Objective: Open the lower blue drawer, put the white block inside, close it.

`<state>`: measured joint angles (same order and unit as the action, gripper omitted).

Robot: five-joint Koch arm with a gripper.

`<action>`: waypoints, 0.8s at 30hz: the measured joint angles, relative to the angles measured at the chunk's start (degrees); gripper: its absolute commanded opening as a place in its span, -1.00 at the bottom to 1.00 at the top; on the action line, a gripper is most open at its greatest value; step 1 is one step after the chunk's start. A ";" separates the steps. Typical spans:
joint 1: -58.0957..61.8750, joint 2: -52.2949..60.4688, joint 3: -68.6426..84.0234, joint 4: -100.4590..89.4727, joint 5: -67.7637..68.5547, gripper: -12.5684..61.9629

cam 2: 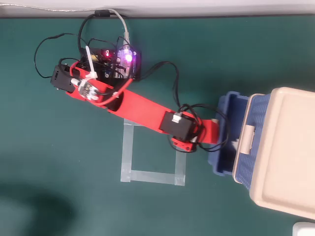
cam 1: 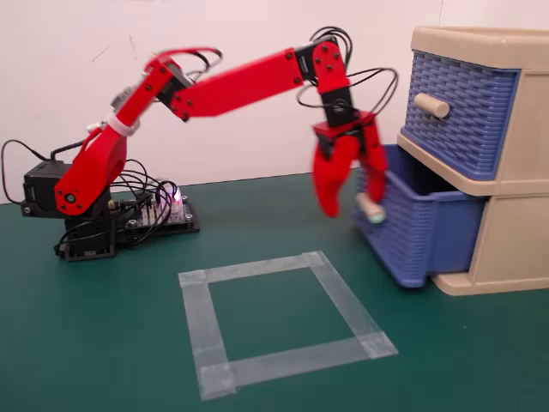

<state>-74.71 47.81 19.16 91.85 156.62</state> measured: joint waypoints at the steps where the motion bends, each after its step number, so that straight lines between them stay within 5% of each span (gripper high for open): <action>1: -0.35 -1.85 -1.85 -2.46 0.09 0.20; 12: -0.97 -8.17 -10.46 -10.46 0.97 0.23; 19: 12.66 16.26 -6.50 21.53 -5.10 0.23; 24: 36.04 34.80 24.96 22.15 -28.74 0.23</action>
<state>-38.67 82.62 44.12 113.99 127.88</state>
